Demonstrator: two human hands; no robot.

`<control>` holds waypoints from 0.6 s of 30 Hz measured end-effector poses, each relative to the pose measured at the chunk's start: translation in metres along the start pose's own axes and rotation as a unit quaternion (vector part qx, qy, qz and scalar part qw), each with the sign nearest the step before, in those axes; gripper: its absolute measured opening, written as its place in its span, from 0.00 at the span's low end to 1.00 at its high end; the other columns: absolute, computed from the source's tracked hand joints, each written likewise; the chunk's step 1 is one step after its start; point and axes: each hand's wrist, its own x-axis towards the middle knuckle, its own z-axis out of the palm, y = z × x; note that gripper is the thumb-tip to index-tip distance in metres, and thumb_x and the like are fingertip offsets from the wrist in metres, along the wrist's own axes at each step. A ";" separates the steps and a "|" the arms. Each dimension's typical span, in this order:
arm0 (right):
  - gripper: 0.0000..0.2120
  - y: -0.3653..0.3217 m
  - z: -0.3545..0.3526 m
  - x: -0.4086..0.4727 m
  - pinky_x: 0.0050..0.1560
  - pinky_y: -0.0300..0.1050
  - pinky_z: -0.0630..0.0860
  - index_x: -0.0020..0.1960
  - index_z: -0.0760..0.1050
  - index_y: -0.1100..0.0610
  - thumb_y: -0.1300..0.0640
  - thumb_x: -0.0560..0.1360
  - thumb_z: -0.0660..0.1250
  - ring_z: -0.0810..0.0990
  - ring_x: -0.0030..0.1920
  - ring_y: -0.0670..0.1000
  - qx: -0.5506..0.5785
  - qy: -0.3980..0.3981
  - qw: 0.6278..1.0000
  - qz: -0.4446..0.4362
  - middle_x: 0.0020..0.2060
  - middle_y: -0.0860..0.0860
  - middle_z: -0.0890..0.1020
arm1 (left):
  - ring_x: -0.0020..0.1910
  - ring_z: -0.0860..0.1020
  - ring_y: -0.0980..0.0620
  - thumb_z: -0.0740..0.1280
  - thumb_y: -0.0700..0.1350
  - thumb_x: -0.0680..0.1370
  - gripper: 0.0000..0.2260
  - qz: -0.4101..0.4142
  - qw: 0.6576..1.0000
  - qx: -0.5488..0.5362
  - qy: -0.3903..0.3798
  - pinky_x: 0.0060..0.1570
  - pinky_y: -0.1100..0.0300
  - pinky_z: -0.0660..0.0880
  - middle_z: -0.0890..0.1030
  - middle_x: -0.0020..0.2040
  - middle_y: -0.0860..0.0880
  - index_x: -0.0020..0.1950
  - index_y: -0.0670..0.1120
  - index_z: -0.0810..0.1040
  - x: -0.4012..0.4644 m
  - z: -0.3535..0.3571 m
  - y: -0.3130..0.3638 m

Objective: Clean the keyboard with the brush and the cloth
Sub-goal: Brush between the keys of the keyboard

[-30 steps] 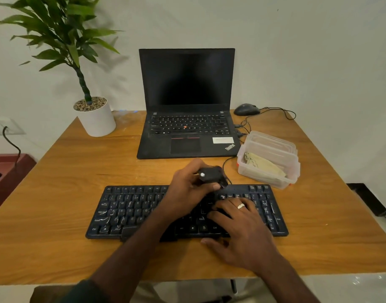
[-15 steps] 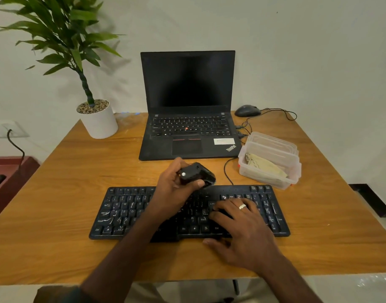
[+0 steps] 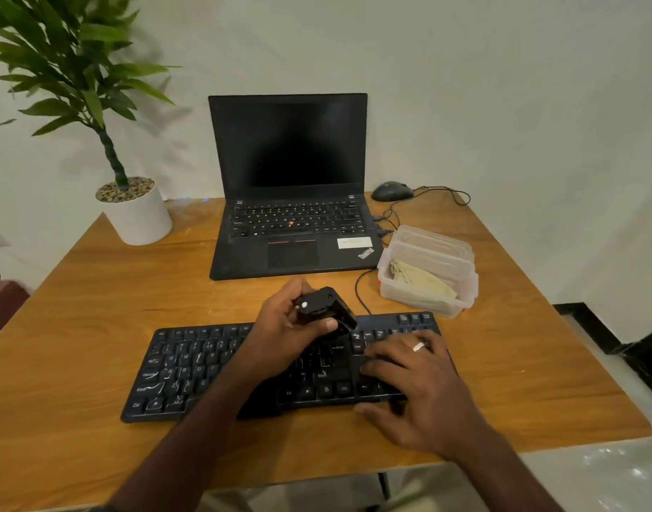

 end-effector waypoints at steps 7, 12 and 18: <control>0.21 0.007 0.006 -0.004 0.58 0.56 0.72 0.55 0.81 0.49 0.33 0.73 0.69 0.77 0.57 0.50 -0.012 -0.011 1.000 0.009 0.54 0.45 0.80 | 0.46 0.82 0.51 0.75 0.37 0.73 0.12 0.048 0.996 0.055 -0.045 0.43 0.49 0.80 0.83 0.48 0.51 0.49 0.44 0.74 0.018 0.030 0.008; 0.21 0.008 0.006 -0.007 0.59 0.57 0.72 0.56 0.81 0.48 0.34 0.72 0.71 0.77 0.58 0.49 -0.010 -0.012 1.000 0.013 0.55 0.44 0.80 | 0.46 0.81 0.43 0.75 0.41 0.72 0.13 0.041 0.999 -0.018 0.017 0.40 0.43 0.79 0.80 0.46 0.48 0.46 0.45 0.71 0.021 0.019 0.009; 0.21 0.007 0.006 -0.006 0.59 0.57 0.72 0.55 0.81 0.48 0.34 0.74 0.69 0.77 0.57 0.49 -0.013 -0.012 1.000 0.008 0.54 0.44 0.80 | 0.46 0.82 0.53 0.75 0.39 0.73 0.12 0.025 0.996 0.079 -0.038 0.42 0.54 0.80 0.81 0.44 0.54 0.47 0.46 0.72 0.018 0.022 0.003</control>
